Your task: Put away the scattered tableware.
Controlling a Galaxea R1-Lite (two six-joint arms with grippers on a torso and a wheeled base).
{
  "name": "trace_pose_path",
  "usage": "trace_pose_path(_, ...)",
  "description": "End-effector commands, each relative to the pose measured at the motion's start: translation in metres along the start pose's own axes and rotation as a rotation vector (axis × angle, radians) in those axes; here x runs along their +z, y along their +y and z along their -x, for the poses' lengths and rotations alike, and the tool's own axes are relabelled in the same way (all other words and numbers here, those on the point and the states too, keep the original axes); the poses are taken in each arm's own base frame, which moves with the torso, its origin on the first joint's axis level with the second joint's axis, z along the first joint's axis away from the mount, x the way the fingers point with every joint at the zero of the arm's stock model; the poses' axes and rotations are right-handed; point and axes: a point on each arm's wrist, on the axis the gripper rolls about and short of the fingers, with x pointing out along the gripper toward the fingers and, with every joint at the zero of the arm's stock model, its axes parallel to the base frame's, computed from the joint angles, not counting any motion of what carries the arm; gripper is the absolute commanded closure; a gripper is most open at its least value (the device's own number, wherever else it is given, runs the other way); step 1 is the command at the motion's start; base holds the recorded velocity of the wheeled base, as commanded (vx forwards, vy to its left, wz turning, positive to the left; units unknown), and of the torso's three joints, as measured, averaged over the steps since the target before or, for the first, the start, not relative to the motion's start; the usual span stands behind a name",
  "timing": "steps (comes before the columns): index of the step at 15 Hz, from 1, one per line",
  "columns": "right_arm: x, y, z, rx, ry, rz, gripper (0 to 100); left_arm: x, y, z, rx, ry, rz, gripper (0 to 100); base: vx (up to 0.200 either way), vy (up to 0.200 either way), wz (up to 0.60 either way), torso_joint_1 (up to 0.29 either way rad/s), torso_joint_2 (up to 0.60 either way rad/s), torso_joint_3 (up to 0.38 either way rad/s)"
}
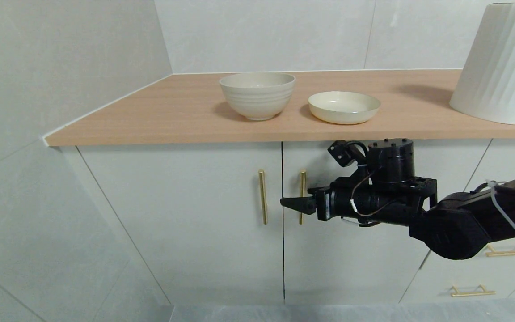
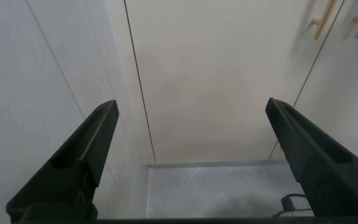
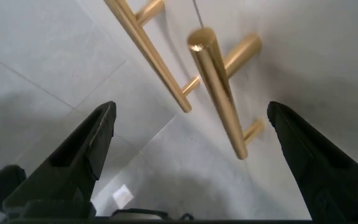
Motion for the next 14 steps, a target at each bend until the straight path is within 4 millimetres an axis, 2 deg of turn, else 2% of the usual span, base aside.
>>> trace_pose_path(1, -0.002, 0.003, -0.004, 0.004, 0.007, -0.008, 0, 0.000, 0.000, 0.000, 0.001, 0.000, 0.000, 0, 0.000, 0.000, 0.00, 0.000, 0.00, 0.000)
trace_pose_path(6, -0.016, 0.001, -0.025, -0.059, -0.036, 0.003, 0, 0.000, 0.000, 0.000, 0.001, 0.000, 0.000, 0, 0.000, 0.000, 0.00, 0.000, 0.00, 0.000)
trace_pose_path(14, -0.022, 0.018, -0.024, -0.019, -0.025, -0.042, 0, 0.000, 0.000, 0.000, 0.001, 0.000, 0.000, 0, 0.000, 0.000, 0.00, 0.000, 0.00, 0.000)
